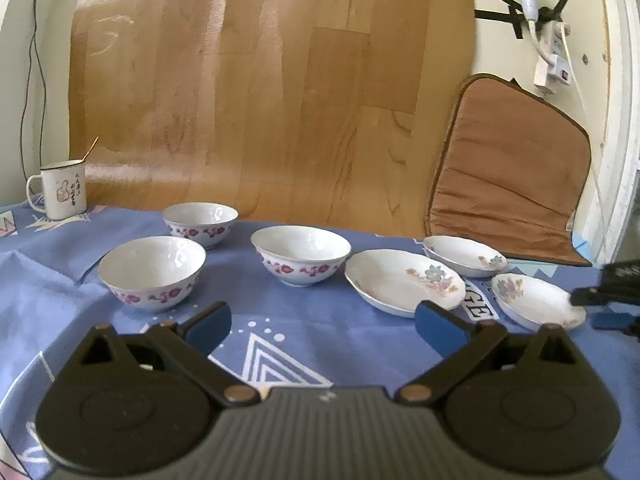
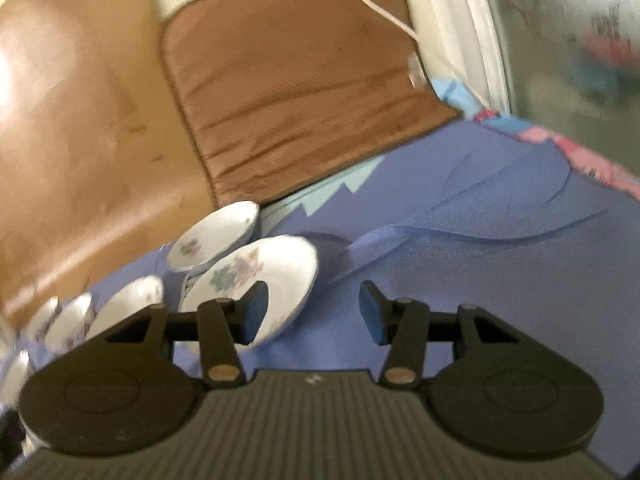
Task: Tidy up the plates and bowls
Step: 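Grasp the rim of the large flower-print plate with the right gripper, then carry the plate toward the frosted window and release it with the right gripper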
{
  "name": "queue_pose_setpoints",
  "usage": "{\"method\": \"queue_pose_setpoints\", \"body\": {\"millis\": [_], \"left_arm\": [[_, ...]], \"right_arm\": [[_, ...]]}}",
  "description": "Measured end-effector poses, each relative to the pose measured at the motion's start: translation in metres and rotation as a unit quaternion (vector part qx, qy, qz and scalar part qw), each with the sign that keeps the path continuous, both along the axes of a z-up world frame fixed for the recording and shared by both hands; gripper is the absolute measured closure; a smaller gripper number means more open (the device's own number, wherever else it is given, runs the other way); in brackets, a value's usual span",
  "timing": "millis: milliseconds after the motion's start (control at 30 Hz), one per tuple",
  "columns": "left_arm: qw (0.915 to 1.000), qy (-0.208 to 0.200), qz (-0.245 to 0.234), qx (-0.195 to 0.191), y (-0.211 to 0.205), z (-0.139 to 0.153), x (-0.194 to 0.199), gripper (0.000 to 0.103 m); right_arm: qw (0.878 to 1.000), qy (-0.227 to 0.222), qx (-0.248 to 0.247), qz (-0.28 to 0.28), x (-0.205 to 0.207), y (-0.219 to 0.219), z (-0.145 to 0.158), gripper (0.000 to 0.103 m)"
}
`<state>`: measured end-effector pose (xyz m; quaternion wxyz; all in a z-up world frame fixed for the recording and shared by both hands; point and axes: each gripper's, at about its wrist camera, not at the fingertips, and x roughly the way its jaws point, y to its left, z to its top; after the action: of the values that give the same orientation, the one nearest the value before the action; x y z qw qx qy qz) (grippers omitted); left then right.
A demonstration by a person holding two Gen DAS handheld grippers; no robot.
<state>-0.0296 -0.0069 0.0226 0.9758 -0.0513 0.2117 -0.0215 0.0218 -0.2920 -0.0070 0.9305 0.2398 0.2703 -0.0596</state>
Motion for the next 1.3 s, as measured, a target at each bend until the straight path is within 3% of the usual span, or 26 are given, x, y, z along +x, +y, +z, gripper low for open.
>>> {"method": "queue_pose_setpoints", "body": {"millis": [100,167,200,367,467,567,633,667,767,800,833,900,1033,1300], "left_arm": [[1.0000,0.003,-0.006,0.001,-0.001,0.000,0.001,0.008],[0.9999,0.004,-0.009,-0.003,0.000,0.000,0.002,0.008],[0.9999,0.004,-0.012,-0.006,0.000,0.001,0.002,0.008],[0.9973,0.027,-0.059,-0.034,0.002,0.001,0.007,0.011],[0.9845,0.076,-0.130,-0.089,-0.008,0.001,0.015,0.017],[0.9734,0.099,-0.183,-0.095,-0.035,0.005,0.018,0.034],[0.9604,0.124,-0.225,-0.108,-0.057,0.008,0.023,0.045],[0.9549,0.140,-0.240,-0.105,-0.070,0.007,0.026,0.048],[0.9381,0.188,-0.274,-0.098,-0.103,-0.001,0.033,0.070],[0.9319,0.203,-0.284,-0.099,-0.113,-0.005,0.035,0.082],[0.9304,0.208,-0.287,-0.094,-0.123,-0.007,0.035,0.085],[0.9328,0.199,-0.291,-0.076,-0.138,-0.006,0.031,0.085],[0.9218,0.203,-0.320,-0.082,-0.167,-0.004,0.031,0.085],[0.9088,0.178,-0.374,-0.048,-0.248,-0.002,0.033,0.085]], "right_arm": [[0.999,0.032,-0.006,0.014,0.026,0.005,-0.007,0.059],[0.999,0.036,-0.023,0.013,0.029,0.008,-0.007,0.087],[0.999,0.035,-0.015,0.023,0.027,0.008,-0.007,0.091],[0.998,0.023,0.002,0.057,-0.016,0.006,0.000,0.090],[0.996,0.024,0.022,0.080,-0.049,-0.002,-0.002,0.090],[0.993,0.029,0.057,0.096,-0.083,-0.013,-0.008,0.090],[0.993,0.028,0.065,0.097,-0.101,-0.017,-0.008,0.090],[0.993,0.026,0.065,0.094,-0.108,-0.019,-0.008,0.090],[0.995,0.018,0.051,0.086,-0.121,-0.023,-0.008,0.090],[0.996,0.017,0.043,0.083,-0.122,-0.024,-0.009,0.090],[0.996,0.016,0.038,0.080,-0.123,-0.026,-0.010,0.091],[0.997,0.013,0.030,0.071,-0.126,-0.030,-0.011,0.091],[1.000,-0.007,-0.005,0.025,-0.134,-0.048,-0.007,0.091],[0.996,-0.015,-0.035,-0.076,-0.139,-0.095,-0.011,0.091]]}}
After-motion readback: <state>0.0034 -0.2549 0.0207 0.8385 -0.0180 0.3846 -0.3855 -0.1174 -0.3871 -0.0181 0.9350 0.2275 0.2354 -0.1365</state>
